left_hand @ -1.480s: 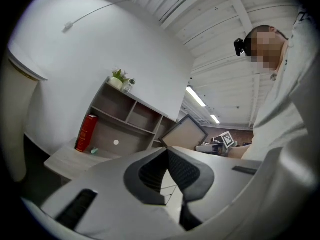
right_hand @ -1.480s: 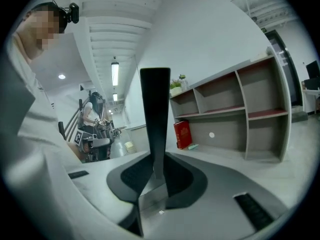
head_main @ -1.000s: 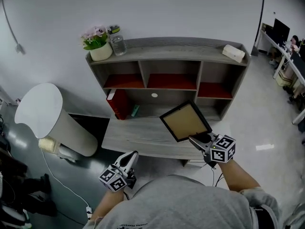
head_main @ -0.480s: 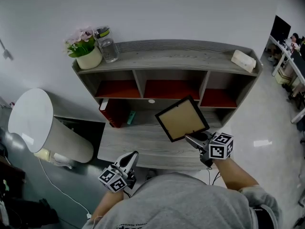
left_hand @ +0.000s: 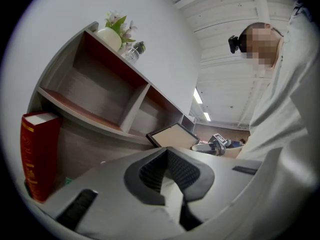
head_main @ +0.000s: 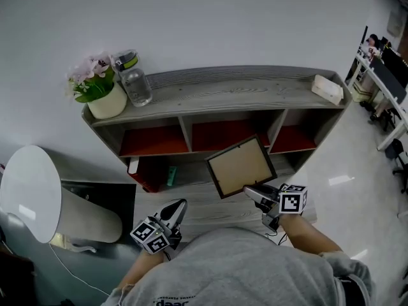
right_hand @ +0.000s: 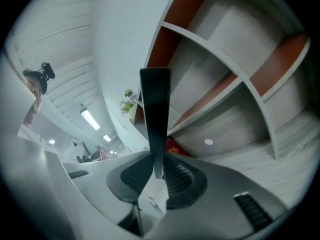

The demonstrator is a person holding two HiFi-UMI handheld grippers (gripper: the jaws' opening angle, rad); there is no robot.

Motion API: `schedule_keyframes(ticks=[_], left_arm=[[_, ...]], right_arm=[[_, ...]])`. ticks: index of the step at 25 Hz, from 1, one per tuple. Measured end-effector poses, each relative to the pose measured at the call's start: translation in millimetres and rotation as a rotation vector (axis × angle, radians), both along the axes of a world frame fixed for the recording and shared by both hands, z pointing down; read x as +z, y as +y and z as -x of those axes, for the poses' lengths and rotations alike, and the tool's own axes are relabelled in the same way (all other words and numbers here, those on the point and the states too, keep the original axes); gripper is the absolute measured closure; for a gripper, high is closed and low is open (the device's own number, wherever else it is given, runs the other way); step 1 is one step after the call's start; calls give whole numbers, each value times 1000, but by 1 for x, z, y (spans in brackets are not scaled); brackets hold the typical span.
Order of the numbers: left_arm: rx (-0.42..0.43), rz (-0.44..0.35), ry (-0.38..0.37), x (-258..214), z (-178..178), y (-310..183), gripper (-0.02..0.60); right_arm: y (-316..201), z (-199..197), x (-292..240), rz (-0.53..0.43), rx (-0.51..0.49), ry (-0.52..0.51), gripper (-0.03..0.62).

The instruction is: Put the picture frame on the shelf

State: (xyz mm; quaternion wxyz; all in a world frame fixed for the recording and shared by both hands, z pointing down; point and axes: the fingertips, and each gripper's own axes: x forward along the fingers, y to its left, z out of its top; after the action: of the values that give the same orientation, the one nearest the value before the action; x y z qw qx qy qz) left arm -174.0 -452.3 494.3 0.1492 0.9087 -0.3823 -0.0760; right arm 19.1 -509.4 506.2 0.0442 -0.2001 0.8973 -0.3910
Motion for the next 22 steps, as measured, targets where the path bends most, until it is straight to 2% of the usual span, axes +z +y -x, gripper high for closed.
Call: schedule_keyframes(ticks=[7,10,17,22], left_arm=[[68,21,12,7,13,-27,571],[84,27,12,10,16,-32,571],[80,51,21,14,32,-42,571],[77,55,24,15,38,-48,571]], right_arm=[[-25,6,4,119,76,-91,519],[-34,4,19,221,128,-118,517],[-52,20,22,402,163,-295,507],[-67,29,21,486,170,-383,500]])
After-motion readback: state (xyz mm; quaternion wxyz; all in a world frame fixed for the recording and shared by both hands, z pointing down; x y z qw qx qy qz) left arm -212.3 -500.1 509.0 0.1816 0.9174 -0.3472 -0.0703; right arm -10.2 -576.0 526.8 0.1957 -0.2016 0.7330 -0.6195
